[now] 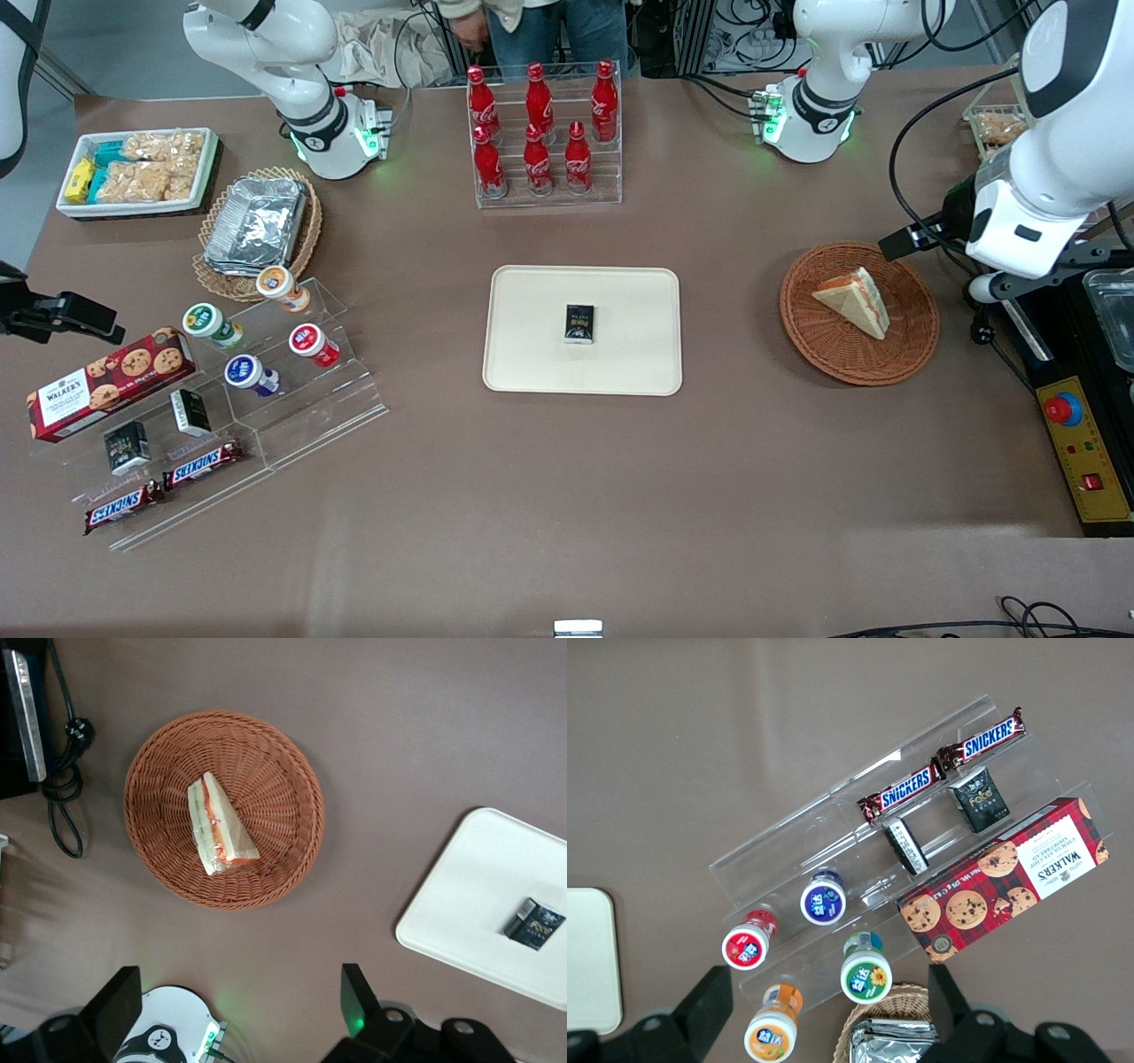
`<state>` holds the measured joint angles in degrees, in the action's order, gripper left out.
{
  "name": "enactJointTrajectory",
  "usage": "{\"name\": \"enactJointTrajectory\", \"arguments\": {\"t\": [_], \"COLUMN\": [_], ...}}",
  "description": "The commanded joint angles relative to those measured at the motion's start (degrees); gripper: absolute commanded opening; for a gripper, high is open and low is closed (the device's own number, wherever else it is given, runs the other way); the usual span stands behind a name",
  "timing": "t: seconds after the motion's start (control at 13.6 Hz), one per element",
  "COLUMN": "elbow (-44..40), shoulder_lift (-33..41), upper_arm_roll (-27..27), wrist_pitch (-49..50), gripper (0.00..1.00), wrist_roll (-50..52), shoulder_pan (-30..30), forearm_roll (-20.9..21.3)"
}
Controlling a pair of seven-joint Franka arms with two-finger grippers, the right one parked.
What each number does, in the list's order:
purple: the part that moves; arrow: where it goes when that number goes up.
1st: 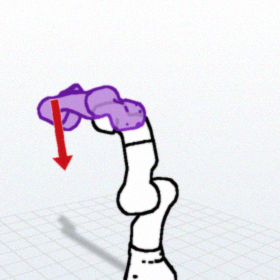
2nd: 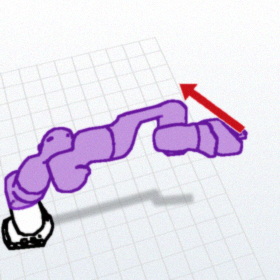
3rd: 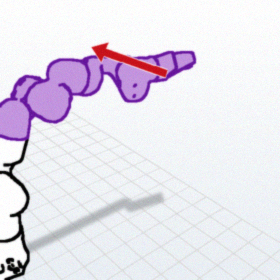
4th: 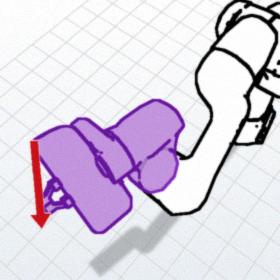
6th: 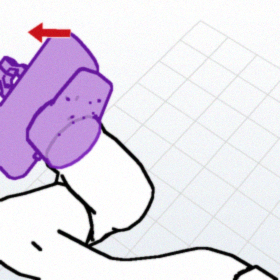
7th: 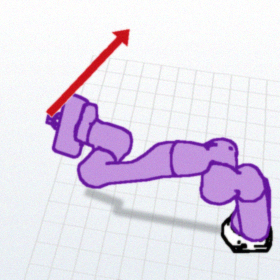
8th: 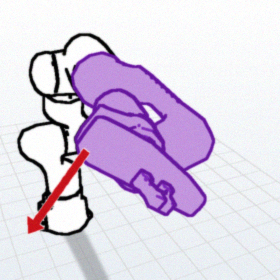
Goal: Place sandwich from basket to tray
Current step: 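Move the left gripper over the sandwich in the wicker basket, then lower the left gripper and close it on the wrapped sandwich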
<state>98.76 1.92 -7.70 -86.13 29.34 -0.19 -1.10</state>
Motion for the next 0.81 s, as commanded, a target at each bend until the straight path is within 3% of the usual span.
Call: {"name": "enactJointTrajectory", "arguments": {"t": [0.0,0.51,0.74], "elbow": [14.84,28.06,32.44], "shoulder_lift": [10.8,15.75,13.21], "upper_arm_roll": [-0.3,-0.39,-2.57], "wrist_pitch": [-8.67,-18.19,-25.37], "gripper": [1.0,1.0,1.0], "wrist_roll": [4.13,6.25,14.84], "shoulder_pan": [-1.57,-4.47,-4.03], "forearm_roll": [0.66,0.75,4.78]}}
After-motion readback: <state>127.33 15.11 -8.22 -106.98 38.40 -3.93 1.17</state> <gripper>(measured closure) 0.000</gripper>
